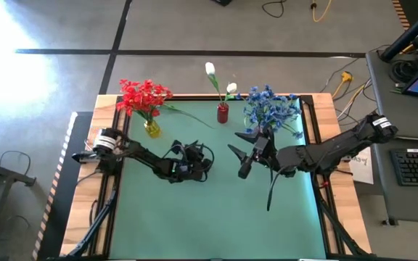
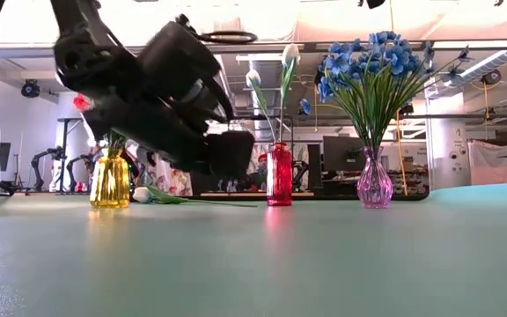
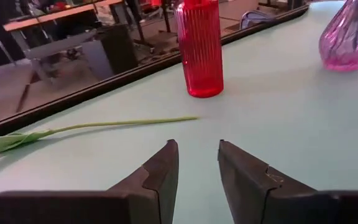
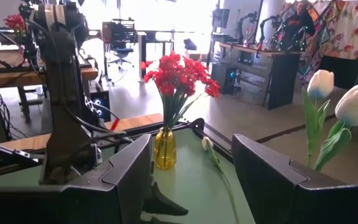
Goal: Sort flowers into vase by color
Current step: Put the white flower into the red vase
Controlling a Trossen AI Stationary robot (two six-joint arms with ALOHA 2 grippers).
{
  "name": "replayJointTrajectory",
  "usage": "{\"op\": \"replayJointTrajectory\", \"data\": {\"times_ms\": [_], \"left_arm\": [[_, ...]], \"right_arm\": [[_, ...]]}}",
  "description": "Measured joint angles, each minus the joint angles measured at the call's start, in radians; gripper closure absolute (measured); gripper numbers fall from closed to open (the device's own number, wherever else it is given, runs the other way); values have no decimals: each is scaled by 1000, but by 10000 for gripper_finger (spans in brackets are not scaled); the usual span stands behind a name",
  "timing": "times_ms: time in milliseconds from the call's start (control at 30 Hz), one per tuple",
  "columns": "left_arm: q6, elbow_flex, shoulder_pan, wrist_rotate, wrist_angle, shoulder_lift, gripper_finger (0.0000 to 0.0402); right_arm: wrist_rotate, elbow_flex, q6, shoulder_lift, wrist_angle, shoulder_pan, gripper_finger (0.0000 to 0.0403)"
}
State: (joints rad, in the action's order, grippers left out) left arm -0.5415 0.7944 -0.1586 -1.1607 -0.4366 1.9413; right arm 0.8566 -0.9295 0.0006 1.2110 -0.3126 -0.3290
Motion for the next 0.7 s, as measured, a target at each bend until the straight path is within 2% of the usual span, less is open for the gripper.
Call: {"op": "replayJointTrajectory", "data": {"times_ms": [333, 700], "left_arm": [[80, 108, 77, -12, 6, 139, 301], [50, 142, 144, -54, 0, 164, 301]], "right_arm": [[0, 0, -2, 0, 3, 0, 188], [6, 0, -15, 0, 16, 0, 188]]}}
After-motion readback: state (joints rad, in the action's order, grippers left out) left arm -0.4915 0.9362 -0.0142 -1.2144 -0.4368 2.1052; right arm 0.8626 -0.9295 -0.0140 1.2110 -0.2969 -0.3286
